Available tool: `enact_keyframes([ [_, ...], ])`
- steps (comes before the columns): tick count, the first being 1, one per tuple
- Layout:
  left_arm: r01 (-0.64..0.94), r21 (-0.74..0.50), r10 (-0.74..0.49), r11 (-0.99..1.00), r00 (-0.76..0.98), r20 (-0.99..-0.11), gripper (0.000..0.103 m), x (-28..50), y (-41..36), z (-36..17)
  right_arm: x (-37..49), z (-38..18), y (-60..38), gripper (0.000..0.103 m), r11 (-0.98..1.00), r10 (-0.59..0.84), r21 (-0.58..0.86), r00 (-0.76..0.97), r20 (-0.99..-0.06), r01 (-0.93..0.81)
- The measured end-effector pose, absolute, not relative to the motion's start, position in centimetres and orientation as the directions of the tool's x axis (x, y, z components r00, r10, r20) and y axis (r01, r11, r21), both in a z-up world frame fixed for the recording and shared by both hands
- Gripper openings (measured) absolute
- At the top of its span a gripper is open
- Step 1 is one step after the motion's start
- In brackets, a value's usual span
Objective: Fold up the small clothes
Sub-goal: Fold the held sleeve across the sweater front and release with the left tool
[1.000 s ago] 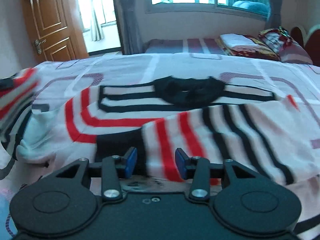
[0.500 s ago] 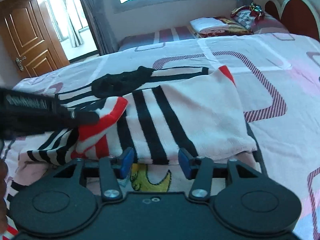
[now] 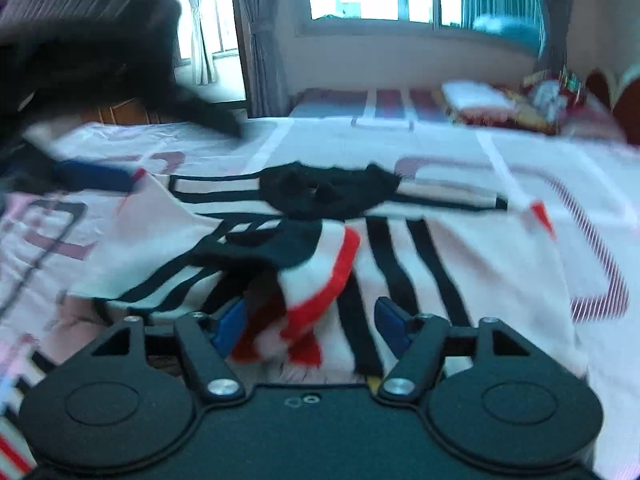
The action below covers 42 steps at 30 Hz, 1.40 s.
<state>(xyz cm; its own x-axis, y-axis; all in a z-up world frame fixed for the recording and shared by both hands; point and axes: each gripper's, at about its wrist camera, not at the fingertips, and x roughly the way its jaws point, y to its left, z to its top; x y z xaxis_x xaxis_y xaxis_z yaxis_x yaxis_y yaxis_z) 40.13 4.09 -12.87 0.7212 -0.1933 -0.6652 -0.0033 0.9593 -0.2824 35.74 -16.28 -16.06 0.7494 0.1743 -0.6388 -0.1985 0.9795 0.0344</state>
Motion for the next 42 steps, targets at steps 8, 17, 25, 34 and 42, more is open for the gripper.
enact_keyframes([
  [8, -0.163, -0.212, -0.072, 0.964, 0.604, -0.793, 0.095, 39.6, 8.9, -20.6, 37.0, -16.2, -21.0, 0.012, 0.97, 0.17, 0.243, 0.757, -0.63, -0.015],
  [17, -0.153, -0.204, -0.065, 0.967, 0.625, -0.778, 0.095, 39.2, 9.2, -21.0, 36.5, -17.3, -26.0, 0.021, 0.926, 0.154, 0.355, 0.726, -0.67, 0.131],
  [25, -0.155, -0.204, -0.053, 0.967, 0.66, -0.75, 0.045, 38.7, 9.8, -20.6, 35.8, -17.0, -25.7, 0.007, 0.946, 0.136, 0.307, 0.736, -0.663, 0.101],
  [34, -0.165, -0.192, -0.028, 0.967, 0.683, -0.73, 0.097, 42.3, 11.1, -19.1, 35.9, -17.8, -26.8, 0.023, 0.949, 0.128, 0.292, 0.705, -0.697, 0.116],
  [42, -0.182, -0.224, -0.044, 0.957, 0.675, -0.736, 0.065, 48.5, 11.8, -20.9, 36.5, -18.0, -27.1, 0.014, 0.947, 0.14, 0.304, 0.716, -0.683, 0.105],
])
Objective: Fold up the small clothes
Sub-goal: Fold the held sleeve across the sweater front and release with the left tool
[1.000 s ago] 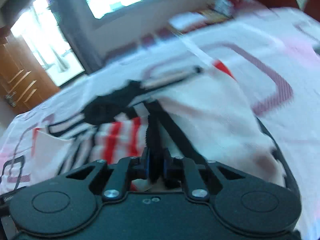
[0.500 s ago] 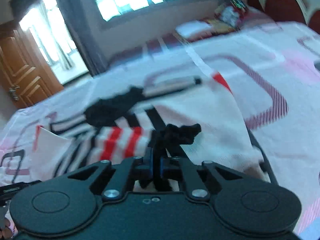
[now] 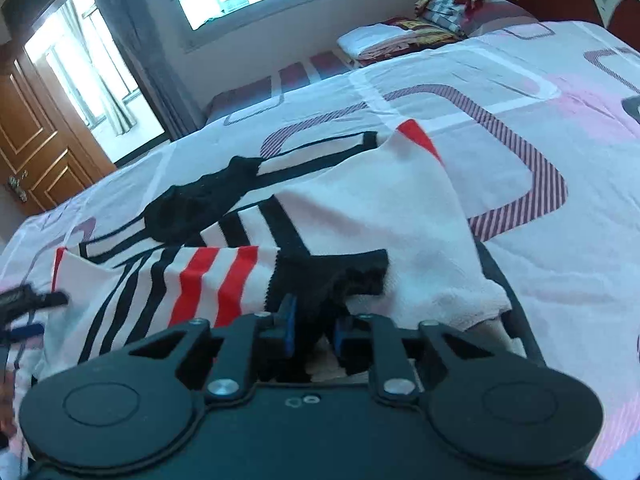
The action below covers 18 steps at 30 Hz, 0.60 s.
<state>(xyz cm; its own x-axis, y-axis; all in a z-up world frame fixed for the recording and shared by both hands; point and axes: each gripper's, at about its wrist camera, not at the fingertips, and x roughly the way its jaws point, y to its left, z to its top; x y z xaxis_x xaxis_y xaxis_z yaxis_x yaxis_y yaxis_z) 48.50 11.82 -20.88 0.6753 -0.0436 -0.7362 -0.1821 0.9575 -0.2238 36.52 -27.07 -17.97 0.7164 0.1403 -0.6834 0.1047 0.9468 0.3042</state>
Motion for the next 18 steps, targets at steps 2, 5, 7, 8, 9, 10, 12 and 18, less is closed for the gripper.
enact_keyframes([
  [2, -0.192, -0.233, -0.037, 0.953, 0.691, -0.722, 0.044, 49.3, 11.9, -20.8, 36.6, -17.8, -26.6, 0.01, 0.957, 0.124, 0.275, 0.732, -0.67, 0.089],
  [5, -0.213, -0.23, -0.015, 0.95, 0.703, -0.711, 0.025, 50.1, 11.6, -20.8, 36.5, -17.0, -25.8, 0.008, 0.972, 0.123, 0.233, 0.762, -0.636, 0.039],
  [7, -0.243, -0.224, 0.017, 0.944, 0.712, -0.702, 0.018, 50.0, 11.8, -21.1, 36.7, -16.4, -25.5, 0.008, 0.975, 0.128, 0.221, 0.773, -0.622, 0.016],
  [8, -0.258, -0.238, 0.018, 0.936, 0.713, -0.701, 0.018, 50.1, 12.2, -21.3, 36.8, -16.3, -25.6, 0.008, 0.975, 0.133, 0.223, 0.776, -0.616, 0.01],
  [9, -0.26, -0.245, 0.014, 0.934, 0.711, -0.703, 0.018, 50.3, 12.4, -21.5, 36.8, -16.3, -25.7, 0.008, 0.974, 0.136, 0.224, 0.779, -0.612, 0.006],
  [10, -0.255, -0.23, 0.022, 0.939, 0.714, -0.7, 0.018, 50.4, 12.2, -21.6, 37.0, -16.3, -25.8, 0.007, 0.977, 0.131, 0.215, 0.779, -0.613, 0.005],
  [12, -0.244, -0.183, 0.049, 0.952, 0.713, -0.699, 0.018, 50.4, 11.4, -21.5, 37.5, -17.5, -26.2, 0.007, 0.981, 0.096, 0.192, 0.755, -0.648, 0.039],
  [18, -0.214, -0.133, 0.067, 0.968, 0.727, -0.684, 0.019, 47.8, 10.6, -18.9, 37.0, -18.3, -26.6, 0.007, 0.979, 0.08, 0.193, 0.728, -0.681, 0.072],
])
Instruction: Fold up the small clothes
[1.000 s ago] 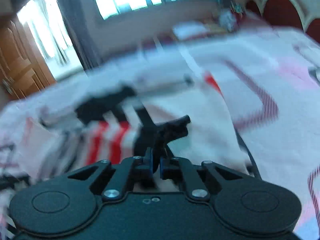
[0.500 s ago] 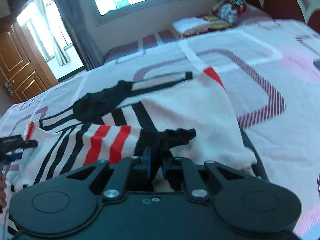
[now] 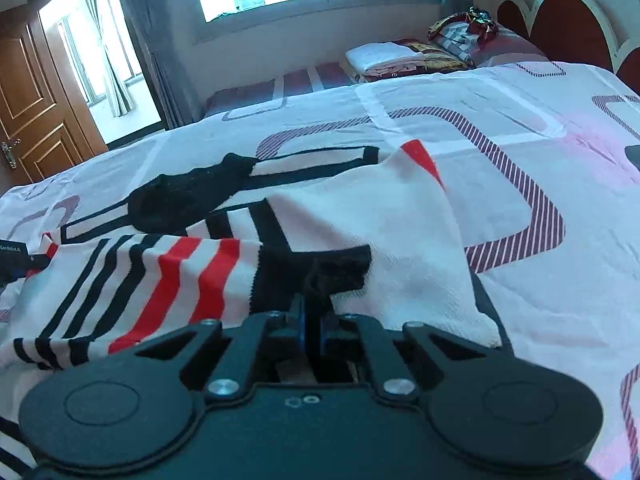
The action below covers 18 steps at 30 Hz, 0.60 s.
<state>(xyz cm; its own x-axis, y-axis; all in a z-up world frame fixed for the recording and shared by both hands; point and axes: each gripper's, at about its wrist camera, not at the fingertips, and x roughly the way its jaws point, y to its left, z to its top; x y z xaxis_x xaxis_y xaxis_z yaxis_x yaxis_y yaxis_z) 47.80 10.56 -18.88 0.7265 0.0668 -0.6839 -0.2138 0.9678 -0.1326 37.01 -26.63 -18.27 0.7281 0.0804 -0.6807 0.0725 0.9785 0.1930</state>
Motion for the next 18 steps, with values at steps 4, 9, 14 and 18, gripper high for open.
enact_keyframes([
  [4, -0.132, -0.129, 0.012, 0.983, 0.742, -0.671, 0.019, 43.7, 9.4, -17.1, 36.1, -17.2, -27.1, 0.025, 0.977, 0.078, 0.198, 0.735, -0.674, 0.078],
  [9, -0.061, -0.149, -0.06, 0.987, 0.72, -0.692, 0.019, 39.4, 7.2, -17.6, 35.3, -15.3, -27.2, 0.023, 0.979, 0.059, 0.19, 0.787, -0.614, 0.075],
  [14, -0.036, -0.08, -0.032, 0.996, 0.696, -0.717, 0.021, 38.5, 5.6, -20.4, 36.2, -16.5, -24.7, 0.022, 0.989, 0.116, 0.148, 0.747, -0.655, -0.023],
  [18, -0.051, -0.07, -0.017, 0.996, 0.679, -0.734, 0.021, 38.6, 5.3, -19.9, 36.6, -18.3, -24.8, 0.016, 1.0, 0.017, -0.002, 0.727, -0.687, -0.025],
])
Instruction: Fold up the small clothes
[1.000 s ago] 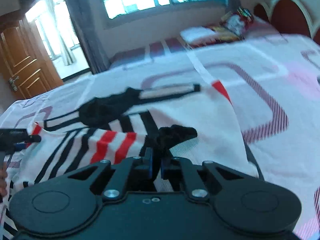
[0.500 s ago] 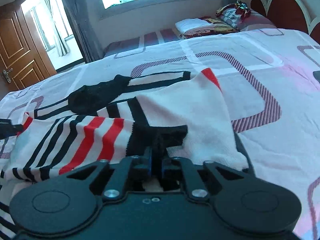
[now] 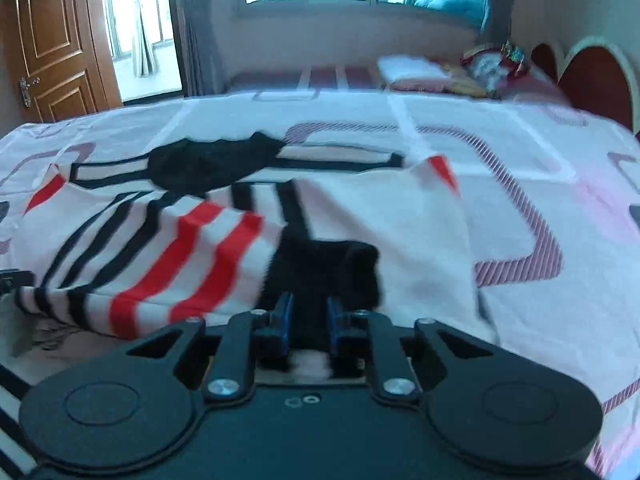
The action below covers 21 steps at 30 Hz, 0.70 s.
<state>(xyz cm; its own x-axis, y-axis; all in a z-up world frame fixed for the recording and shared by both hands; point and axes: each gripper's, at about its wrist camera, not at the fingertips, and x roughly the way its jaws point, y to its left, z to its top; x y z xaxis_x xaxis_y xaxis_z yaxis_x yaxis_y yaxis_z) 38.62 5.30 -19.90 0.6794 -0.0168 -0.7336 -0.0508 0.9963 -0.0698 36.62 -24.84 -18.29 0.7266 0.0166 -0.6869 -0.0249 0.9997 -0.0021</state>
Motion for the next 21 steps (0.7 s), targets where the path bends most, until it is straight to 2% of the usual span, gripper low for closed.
enact_keyframes([
  [2, -0.084, -0.096, -0.015, 0.992, 0.67, -0.742, 0.022, 38.7, 5.1, -18.9, 36.9, -17.8, -25.3, 0.024, 0.999, -0.037, -0.03, 0.713, -0.701, 0.023],
  [3, -0.081, -0.11, -0.026, 0.991, 0.682, -0.73, 0.022, 38.8, 4.8, -18.2, 37.1, -17.6, -25.9, 0.023, 0.998, -0.05, -0.018, 0.703, -0.71, 0.052],
  [5, -0.06, -0.114, -0.039, 0.992, 0.701, -0.712, 0.022, 39.4, 3.8, -17.3, 36.8, -16.7, -26.8, 0.023, 0.995, 0.014, 0.08, 0.725, -0.689, 0.056],
  [8, -0.028, -0.124, -0.068, 0.992, 0.706, -0.705, 0.024, 41.2, 1.8, -16.7, 36.5, -15.2, -25.3, 0.023, 0.999, 0.03, 0.048, 0.778, -0.628, 0.0],
  [10, -0.015, -0.123, -0.077, 0.992, 0.705, -0.705, 0.039, 42.4, 0.2, -16.8, 37.3, -14.7, -24.2, 0.024, 0.998, 0.059, 0.042, 0.792, -0.607, -0.042],
  [11, -0.011, -0.117, -0.075, 0.993, 0.71, -0.701, 0.059, 42.7, -0.5, -16.9, 37.9, -14.8, -23.5, 0.024, 0.997, 0.078, 0.041, 0.79, -0.608, -0.067],
  [12, -0.014, -0.101, -0.06, 0.995, 0.723, -0.689, 0.071, 43.0, -1.2, -17.1, 38.6, -14.9, -22.9, 0.024, 0.996, 0.092, 0.041, 0.785, -0.613, -0.084],
  [14, -0.013, -0.063, -0.034, 0.998, 0.723, -0.69, 0.072, 43.5, -2.4, -17.9, 39.8, -15.6, -21.6, 0.023, 0.989, 0.137, 0.045, 0.759, -0.636, -0.14],
  [16, -0.031, -0.054, -0.019, 0.998, 0.681, -0.732, 0.072, 44.4, -2.4, -19.5, 40.9, -16.7, -20.3, 0.021, 0.982, 0.154, 0.019, 0.738, -0.657, -0.188],
  [18, -0.048, -0.067, -0.014, 0.997, 0.703, -0.711, 0.084, 44.3, -1.5, -20.3, 41.6, -18.0, -19.7, 0.023, 0.979, 0.119, -0.043, 0.725, -0.678, -0.201],
  [21, -0.04, -0.054, -0.01, 0.998, 0.705, -0.709, 0.087, 43.8, -0.9, -20.4, 41.6, -18.7, -21.8, 0.022, 0.986, 0.065, -0.072, 0.739, -0.671, -0.152],
])
